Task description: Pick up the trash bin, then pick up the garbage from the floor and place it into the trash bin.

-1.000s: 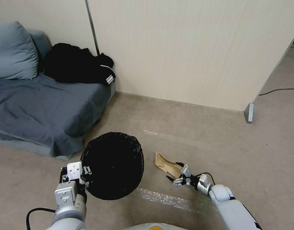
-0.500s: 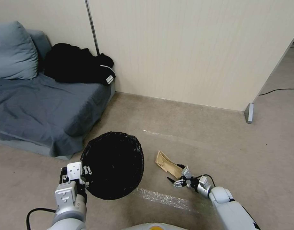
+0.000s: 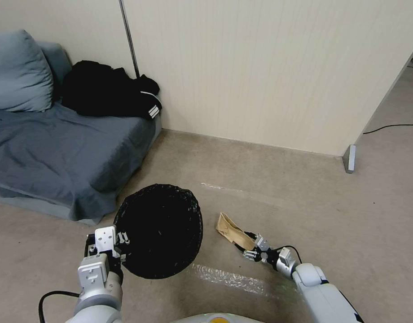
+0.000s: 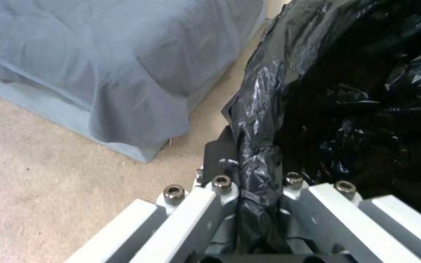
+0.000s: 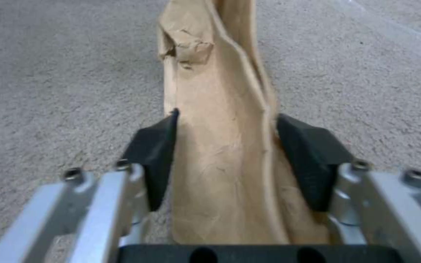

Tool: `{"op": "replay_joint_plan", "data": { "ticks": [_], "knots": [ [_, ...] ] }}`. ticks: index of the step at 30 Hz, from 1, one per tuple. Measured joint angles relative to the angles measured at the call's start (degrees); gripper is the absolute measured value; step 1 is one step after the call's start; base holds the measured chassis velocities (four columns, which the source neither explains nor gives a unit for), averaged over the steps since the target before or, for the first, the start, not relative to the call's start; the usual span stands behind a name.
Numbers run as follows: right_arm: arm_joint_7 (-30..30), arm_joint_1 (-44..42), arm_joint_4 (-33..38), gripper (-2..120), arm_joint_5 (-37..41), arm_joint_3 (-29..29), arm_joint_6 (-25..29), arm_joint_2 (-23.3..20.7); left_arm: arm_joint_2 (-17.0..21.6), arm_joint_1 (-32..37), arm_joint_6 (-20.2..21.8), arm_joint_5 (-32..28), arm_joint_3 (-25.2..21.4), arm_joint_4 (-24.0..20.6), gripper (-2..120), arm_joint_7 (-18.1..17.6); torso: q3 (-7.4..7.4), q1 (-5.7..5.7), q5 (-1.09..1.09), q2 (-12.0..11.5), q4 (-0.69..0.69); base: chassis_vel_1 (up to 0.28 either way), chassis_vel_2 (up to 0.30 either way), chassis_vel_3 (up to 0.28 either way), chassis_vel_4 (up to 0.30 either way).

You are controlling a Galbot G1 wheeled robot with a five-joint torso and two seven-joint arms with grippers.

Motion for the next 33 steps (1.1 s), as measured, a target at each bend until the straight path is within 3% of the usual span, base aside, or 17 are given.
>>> {"op": "replay_joint_plan", "data": {
  "ticks": [2,6,8,14,28,33],
  "knots": [
    [0.05,-0.11,0.16,39,0.13,0.12,0.01,-0.04,-0.02,-0.13,-0.01,-0.04,0.12,0.13,1,0.01,0.0,0.0,0.0,0.0,0.0,0.0,0.0,0.0,0.0],
    [0.06,-0.15,0.21,30,0.2,0.23,0.03,-0.06,-0.03,-0.2,-0.01,-0.09,0.17,0.2,1,0.02,0.0,0.0,0.01,0.0,0.01,0.0,0.0,0.0,0.0],
    [0.07,-0.19,0.29,19,0.26,0.31,0.06,-0.11,-0.03,-0.25,0.0,-0.12,0.21,0.33,1,0.03,0.0,0.0,0.01,0.0,0.01,0.0,0.0,0.0,0.0],
    [0.17,-0.2,0.32,0,0.38,0.34,0.1,-0.13,-0.03,-0.27,-0.01,-0.14,0.26,0.39,1,0.05,0.0,0.0,0.01,0.0,0.01,0.0,0.0,0.0,0.0],
    [0.67,-0.79,1.65,0,1.6,0.22,0.3,-0.43,0.28,-0.23,-0.08,-0.19,0.48,0.55,1,0.06,0.01,0.0,0.01,0.0,-0.01,0.0,0.0,0.0,0.0],
    [3.4,-2.54,7.65,0,5.16,0.23,0.51,-1.08,0.51,-0.23,-0.11,-0.28,0.51,0.56,1,0.06,0.01,0.0,0.0,0.0,0.0,0.0,0.0,0.0,0.0]
  ]
}}
